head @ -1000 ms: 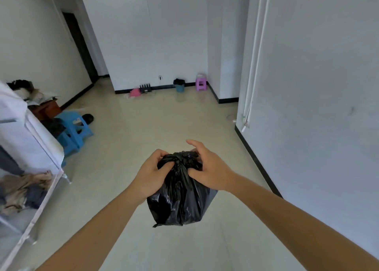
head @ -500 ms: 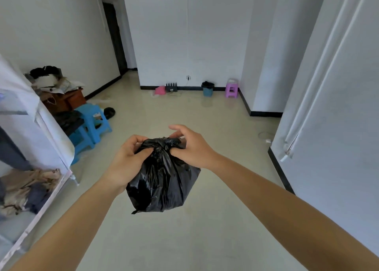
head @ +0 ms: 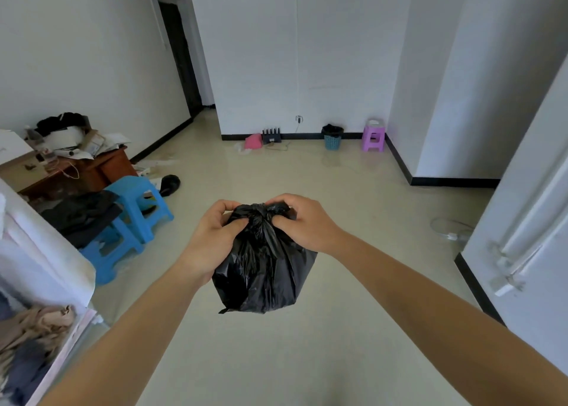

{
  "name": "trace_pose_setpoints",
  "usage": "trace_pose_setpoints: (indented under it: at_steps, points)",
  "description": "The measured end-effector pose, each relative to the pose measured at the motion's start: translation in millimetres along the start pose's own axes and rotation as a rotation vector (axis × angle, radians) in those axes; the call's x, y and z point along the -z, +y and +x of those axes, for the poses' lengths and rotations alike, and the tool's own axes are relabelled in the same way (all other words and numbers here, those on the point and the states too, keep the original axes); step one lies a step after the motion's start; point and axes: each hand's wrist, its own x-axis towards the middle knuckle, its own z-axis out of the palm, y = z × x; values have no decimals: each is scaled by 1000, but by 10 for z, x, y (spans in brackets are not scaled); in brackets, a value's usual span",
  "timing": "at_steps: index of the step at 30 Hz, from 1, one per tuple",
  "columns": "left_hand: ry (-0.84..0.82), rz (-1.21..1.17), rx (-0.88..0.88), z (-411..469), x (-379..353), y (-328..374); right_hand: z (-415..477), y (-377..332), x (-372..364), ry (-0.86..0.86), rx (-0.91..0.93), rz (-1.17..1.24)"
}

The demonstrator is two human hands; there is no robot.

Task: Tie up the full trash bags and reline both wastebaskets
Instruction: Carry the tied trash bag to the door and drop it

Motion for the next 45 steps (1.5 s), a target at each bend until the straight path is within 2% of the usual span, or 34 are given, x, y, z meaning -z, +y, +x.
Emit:
trace_pose_setpoints:
  at_steps: [6,12,17,22,27,36,45]
  points:
    - [39,101,56,2008,26,3,1976,636,235,-65,5,29]
    - [62,251,160,3670,841,-225,3855,840,-164,-163,33,29]
    - [108,130,294,5029,1600,-702,5416,1111,-724,-234,45,-5]
    - [135,60,324,6473,2221,-817,6905,1246,-1098,-254,9,-42]
    - [178,15,306,7893,2577,-737,8303,1421,-1117,-284,-3,-98]
    - [197,73,230,10739,2912,-1107,10942,2591,-1377,-272,-38,-41]
    - [326,191,158,13132,3544,-1009,13587,3031,-1489,-438,-35,74]
